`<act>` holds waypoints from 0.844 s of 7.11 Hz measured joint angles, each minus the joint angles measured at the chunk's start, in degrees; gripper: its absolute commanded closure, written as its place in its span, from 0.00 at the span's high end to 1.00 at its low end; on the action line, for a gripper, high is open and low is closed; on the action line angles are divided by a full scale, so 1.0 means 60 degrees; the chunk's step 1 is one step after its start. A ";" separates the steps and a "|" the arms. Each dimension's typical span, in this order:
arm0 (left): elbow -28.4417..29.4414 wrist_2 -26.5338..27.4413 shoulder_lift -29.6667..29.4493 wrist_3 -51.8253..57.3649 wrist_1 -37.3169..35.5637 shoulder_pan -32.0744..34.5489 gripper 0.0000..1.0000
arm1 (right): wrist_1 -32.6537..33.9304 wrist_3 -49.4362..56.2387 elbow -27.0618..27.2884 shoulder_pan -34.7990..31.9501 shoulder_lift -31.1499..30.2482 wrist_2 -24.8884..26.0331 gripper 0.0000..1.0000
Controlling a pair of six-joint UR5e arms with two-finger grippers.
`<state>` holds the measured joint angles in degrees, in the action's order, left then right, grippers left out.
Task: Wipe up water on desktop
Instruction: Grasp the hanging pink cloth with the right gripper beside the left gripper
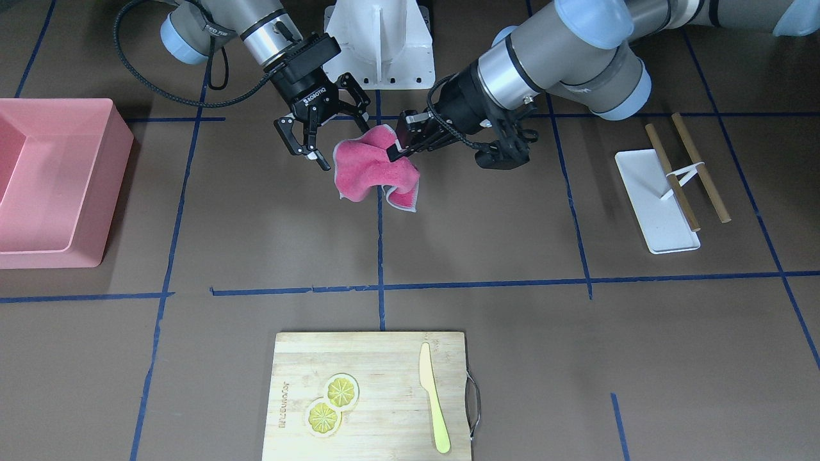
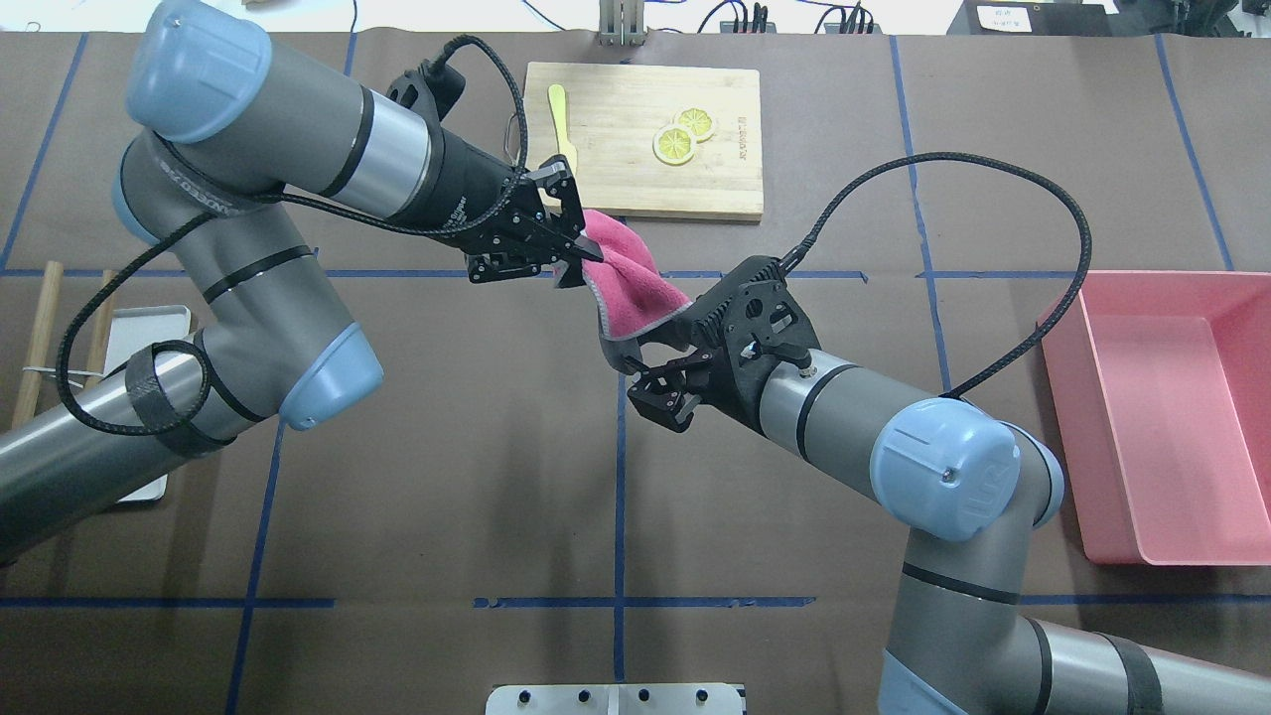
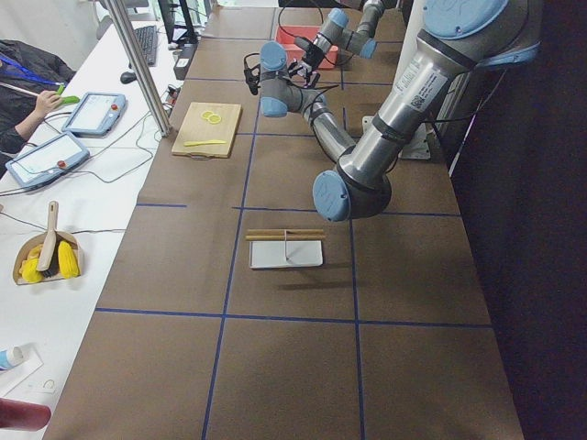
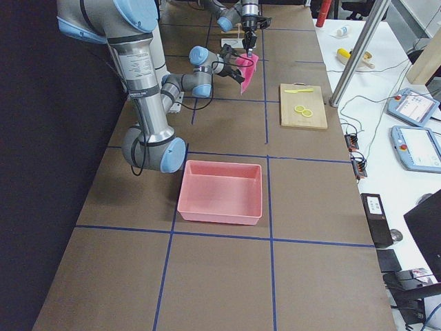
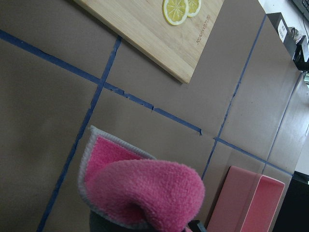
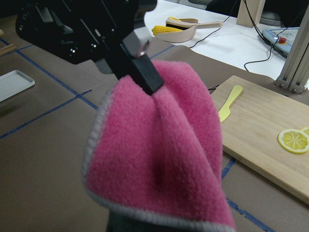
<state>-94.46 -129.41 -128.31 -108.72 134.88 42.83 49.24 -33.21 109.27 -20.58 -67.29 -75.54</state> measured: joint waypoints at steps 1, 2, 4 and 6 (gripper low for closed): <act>-0.0002 0.0101 -0.0015 -0.0001 -0.0005 -0.0133 0.03 | 0.0002 -0.0005 -0.0005 0.0037 0.0023 0.0025 0.98; -0.0001 0.0206 -0.0016 -0.0001 -0.0008 -0.0222 0.03 | 0.0000 -0.0015 -0.0008 0.0071 0.0032 0.0032 0.94; 0.0009 0.0372 -0.0008 0.0002 -0.0009 -0.0333 0.03 | -0.0003 -0.0057 -0.0004 0.0127 0.0038 0.0033 0.31; 0.0010 0.0403 0.0008 0.0012 -0.0010 -0.0362 0.03 | -0.0015 -0.0110 0.0028 0.0140 0.0025 0.0015 0.00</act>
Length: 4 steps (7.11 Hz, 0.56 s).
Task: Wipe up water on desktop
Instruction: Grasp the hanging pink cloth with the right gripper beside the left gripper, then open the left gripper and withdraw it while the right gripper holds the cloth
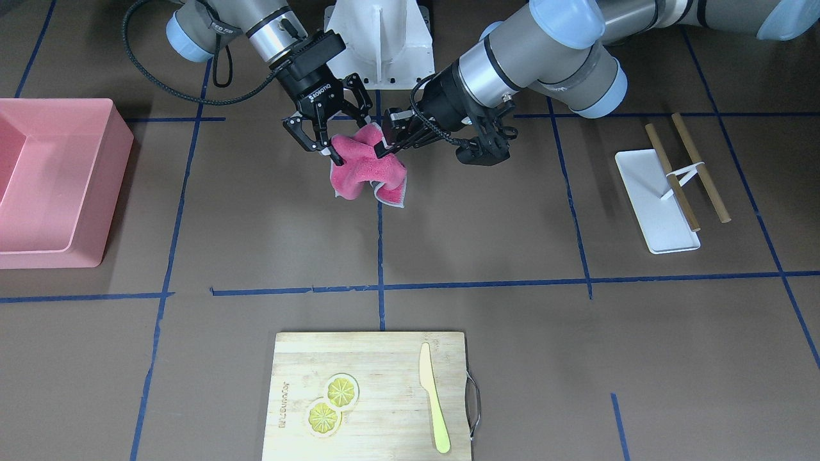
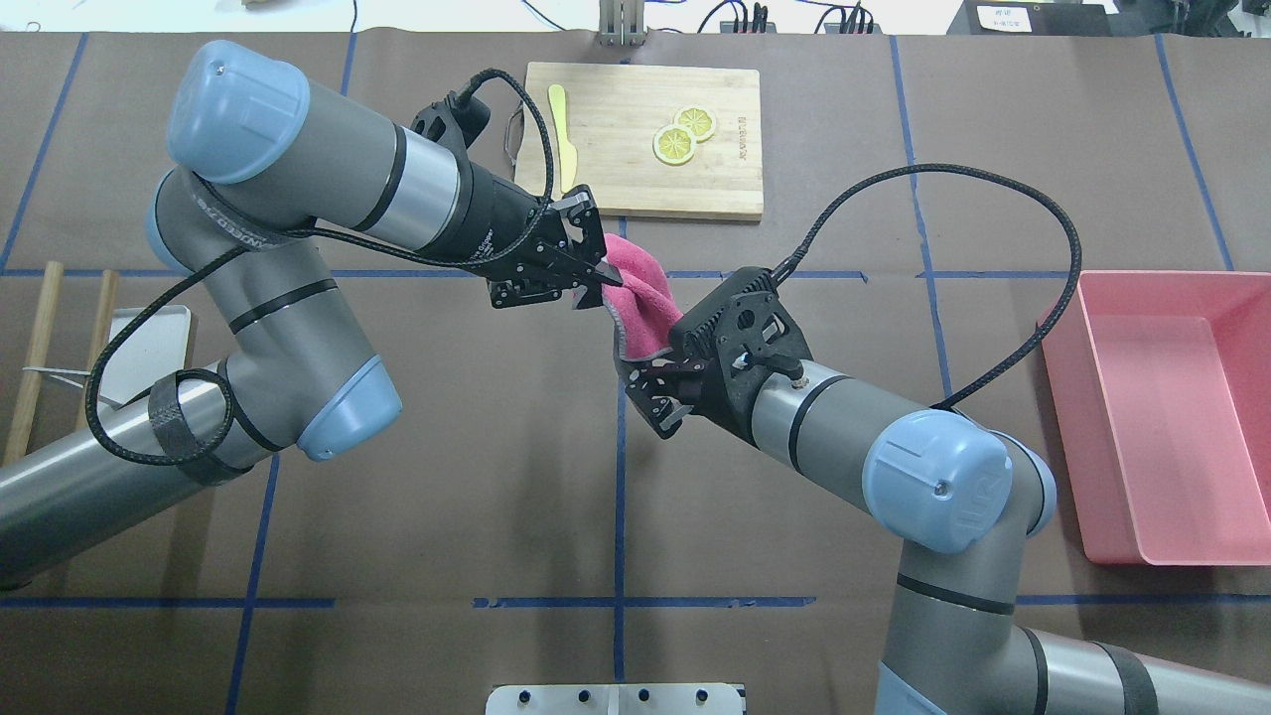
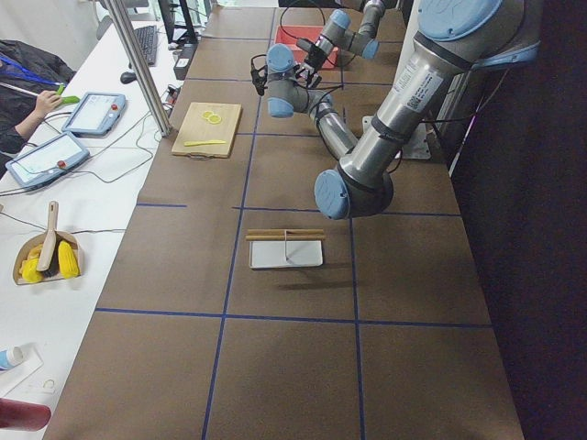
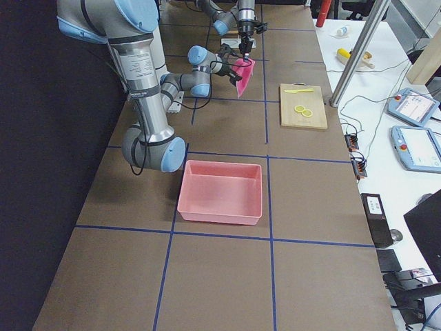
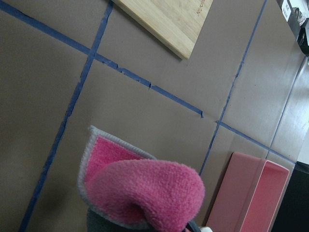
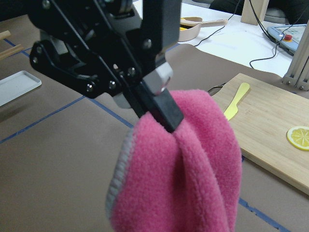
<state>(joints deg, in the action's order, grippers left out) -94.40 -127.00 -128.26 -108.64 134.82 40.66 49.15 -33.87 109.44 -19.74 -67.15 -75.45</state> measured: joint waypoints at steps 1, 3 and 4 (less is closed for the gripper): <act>0.0005 0.0008 0.0014 0.0005 0.0000 -0.0005 0.04 | -0.0015 -0.0036 0.0030 0.0001 -0.0013 -0.0013 0.00; 0.0013 0.0010 0.0035 0.0018 0.0000 -0.0008 0.51 | -0.0009 -0.0310 0.0072 0.0027 -0.0026 -0.0021 0.00; 0.0014 0.0004 0.0048 0.0030 -0.0004 -0.0008 1.00 | -0.0005 -0.0394 0.0070 0.0051 -0.0029 -0.0016 0.00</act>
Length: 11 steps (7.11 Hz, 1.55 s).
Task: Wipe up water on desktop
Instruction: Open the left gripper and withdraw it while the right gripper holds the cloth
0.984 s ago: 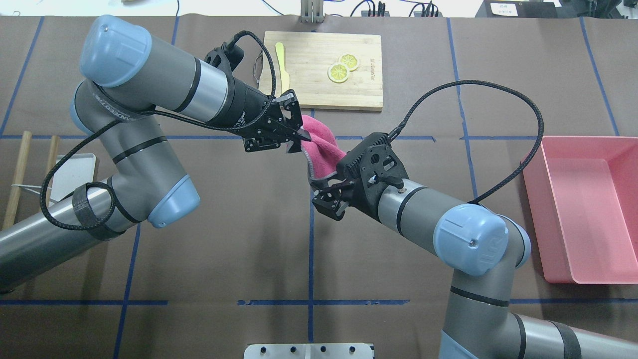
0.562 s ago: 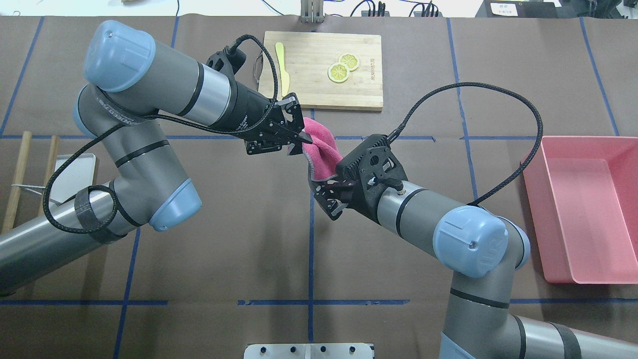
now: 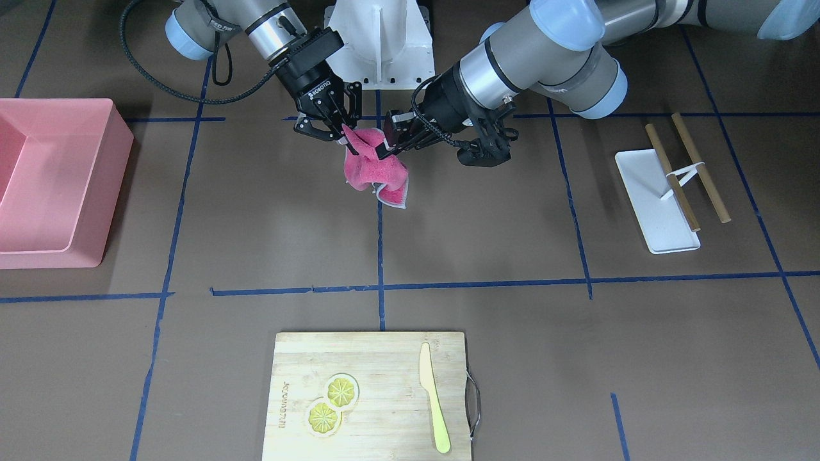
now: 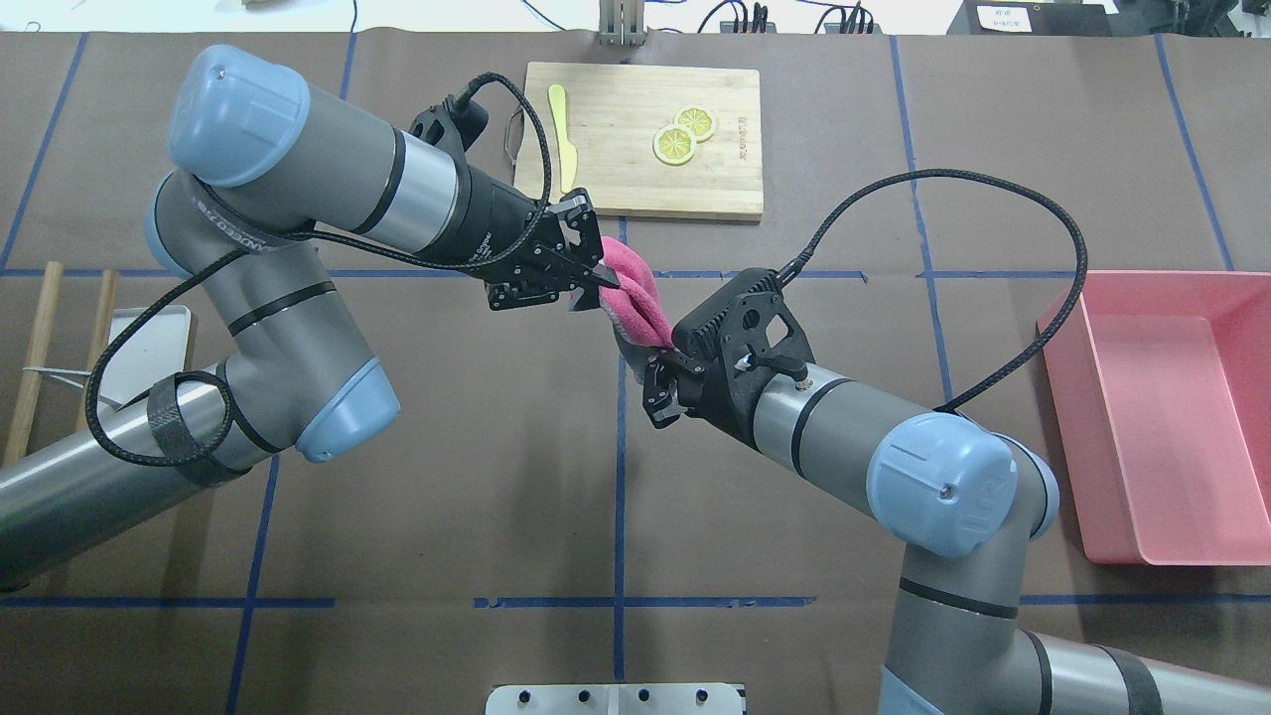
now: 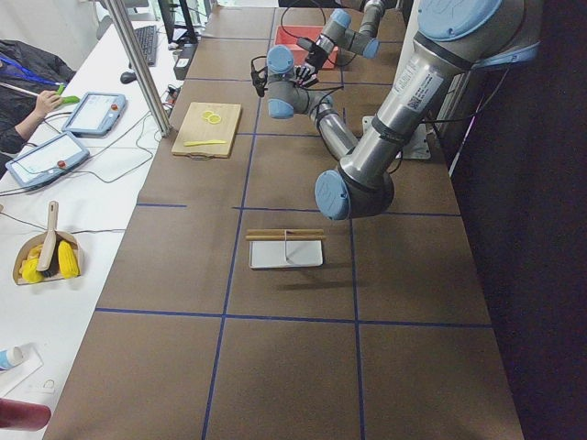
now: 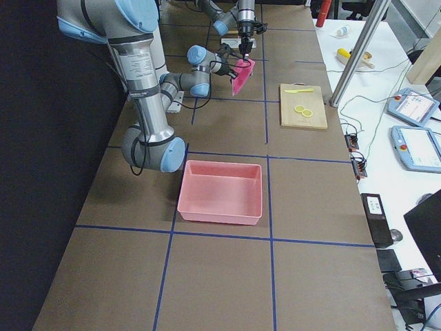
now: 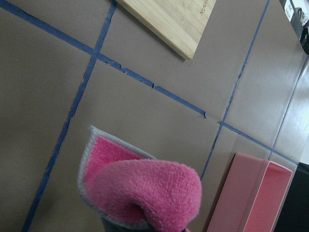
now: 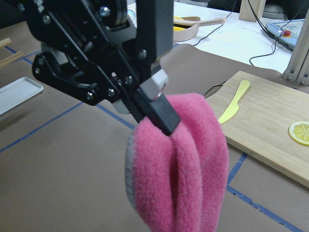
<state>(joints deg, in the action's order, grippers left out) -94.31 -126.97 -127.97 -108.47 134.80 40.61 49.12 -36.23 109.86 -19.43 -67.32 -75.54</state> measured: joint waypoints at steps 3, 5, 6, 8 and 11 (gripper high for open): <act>0.0018 -0.0005 0.0050 0.0045 0.0009 0.0000 1.00 | 0.0002 -0.0066 0.0017 0.0030 -0.0032 0.0018 0.00; 0.0000 -0.0005 0.0078 0.0072 0.0002 0.0046 1.00 | 0.0023 -0.0069 0.0135 0.0009 -0.0112 -0.0012 0.00; -0.0007 -0.0016 0.0083 0.0082 -0.0021 0.0140 1.00 | 0.0252 -0.0113 0.0258 0.0008 -0.0114 -0.0035 0.00; -0.0097 -0.0267 0.0216 0.0082 -0.0255 0.0519 1.00 | 0.2245 -0.0455 0.1135 0.0029 -0.0057 -0.0225 0.00; -0.1567 -0.0588 0.0670 0.0838 -0.2732 0.1476 1.00 | 0.6020 -0.0579 0.2336 -0.0009 0.0098 -0.0436 0.00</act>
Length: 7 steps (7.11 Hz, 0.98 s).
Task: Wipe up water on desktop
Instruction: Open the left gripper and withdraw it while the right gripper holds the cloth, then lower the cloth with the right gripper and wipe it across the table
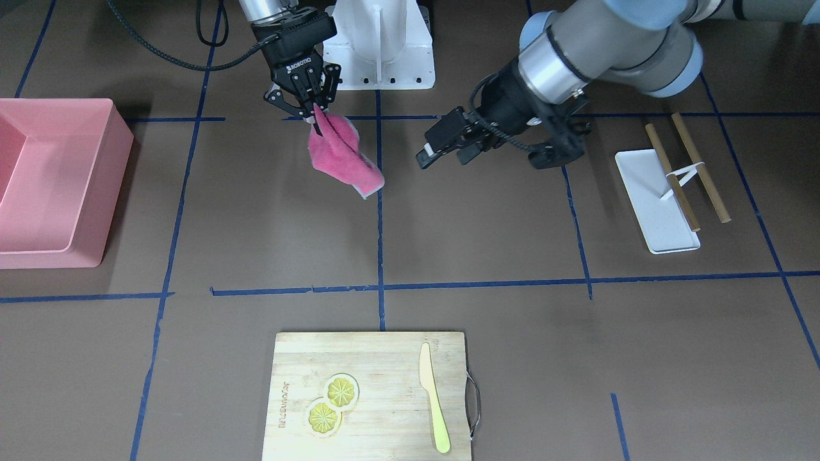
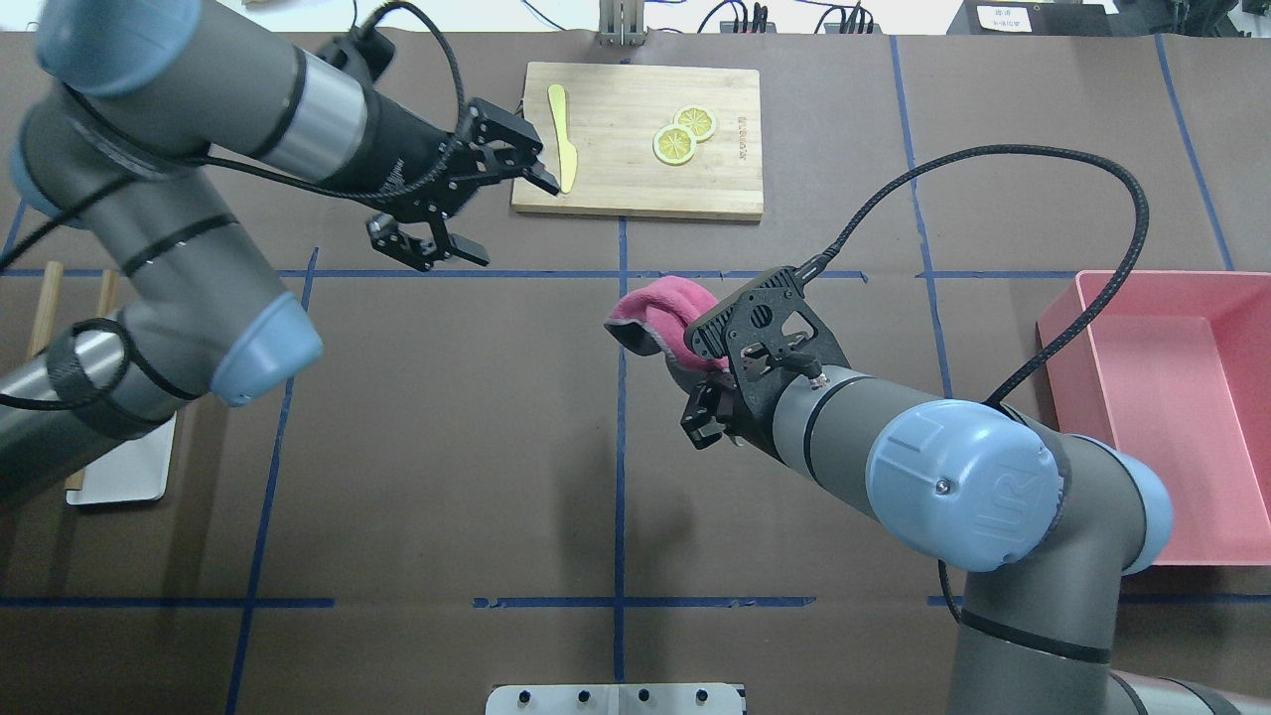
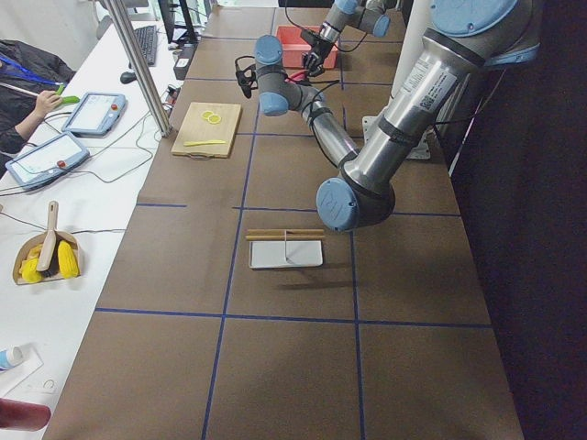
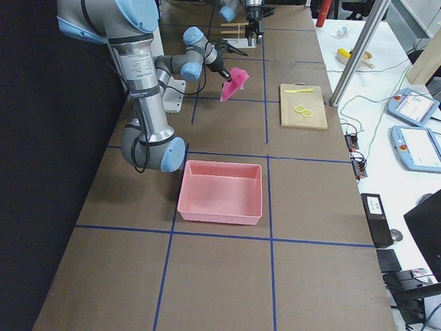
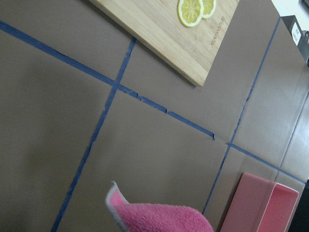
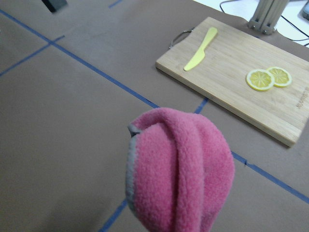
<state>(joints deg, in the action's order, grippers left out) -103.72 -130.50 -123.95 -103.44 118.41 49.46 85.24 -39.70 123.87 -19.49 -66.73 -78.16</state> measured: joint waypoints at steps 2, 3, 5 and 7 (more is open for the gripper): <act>-0.1850 0.0676 0.0272 0.2652 -0.3523 0.0452 1.00 | 0.1568 0.0012 0.0246 -0.0433 0.0210 -0.0535 0.00; -0.2632 0.1252 0.0381 0.4153 -0.5192 0.0523 1.00 | 0.2306 0.0074 0.0289 -0.0926 0.0312 -0.1327 0.00; -0.3532 0.1756 0.1001 0.5977 -0.6627 0.0652 1.00 | 0.3634 0.0456 0.0212 -0.1975 0.0408 -0.3366 0.00; -0.4197 0.1815 0.2003 0.7627 -0.7315 0.1097 1.00 | 0.4424 0.0921 -0.0217 -0.2808 0.0486 -0.4971 0.00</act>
<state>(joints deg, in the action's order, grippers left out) -128.90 -119.61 -111.93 -57.68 74.52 56.04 111.78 -34.18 122.57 -36.34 -63.81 -107.99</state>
